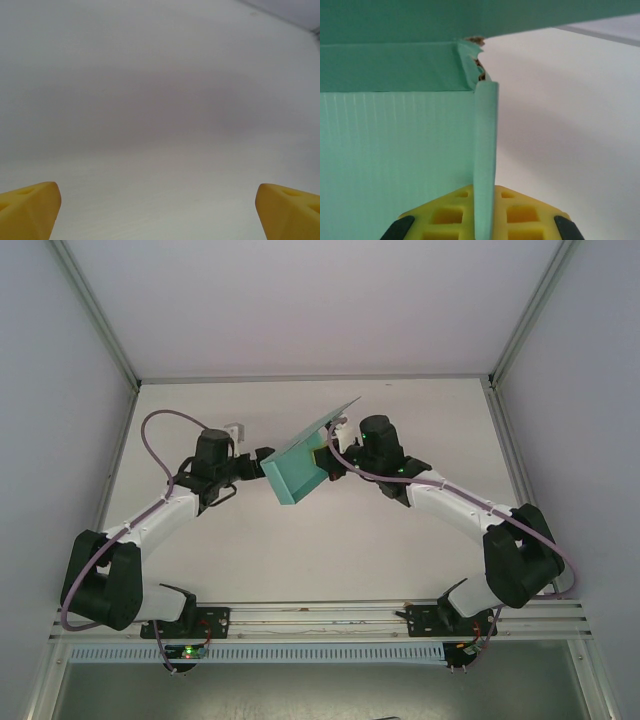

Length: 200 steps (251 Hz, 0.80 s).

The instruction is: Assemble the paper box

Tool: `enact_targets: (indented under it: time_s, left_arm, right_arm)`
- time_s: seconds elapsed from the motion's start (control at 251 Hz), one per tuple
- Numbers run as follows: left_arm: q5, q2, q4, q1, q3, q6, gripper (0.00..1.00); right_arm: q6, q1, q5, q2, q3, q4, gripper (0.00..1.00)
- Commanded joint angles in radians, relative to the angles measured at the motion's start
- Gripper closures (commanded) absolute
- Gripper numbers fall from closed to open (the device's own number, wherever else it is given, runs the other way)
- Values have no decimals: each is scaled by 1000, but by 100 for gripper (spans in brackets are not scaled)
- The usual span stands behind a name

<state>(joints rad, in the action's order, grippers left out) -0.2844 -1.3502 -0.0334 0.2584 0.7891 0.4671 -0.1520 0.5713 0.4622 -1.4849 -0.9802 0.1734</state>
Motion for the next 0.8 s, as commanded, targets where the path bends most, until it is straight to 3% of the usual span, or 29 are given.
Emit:
enact_targets:
  time_s: [0.0,0.283,0.427,0.503,0.634,0.794]
  left_arm:
    - [-185,2,-184,-13,42,-31,0]
    - [-446,-76,-287,-9,140,1,0]
    - [-571,-127,-302,-12,209,24,0]
    - [-614,-146,-296,-10,239,31,0]
    - [-636,-158,-294,5,274,48,0]
    - [-627,-156,-248,35,306,24,0]
  right_arm:
    - [40,-6,130,-3,-43,62,100]
    - [175,50,62,-20,-108,-83,100]
    - [157,100,-124,-60,-160,-169,100]
    - [112,103,-158,-79,-167,-156,100]
    - [22,141,-445,-113,-235,-214,100]
    - [-117,178,-598,-181,-330,-244,100]
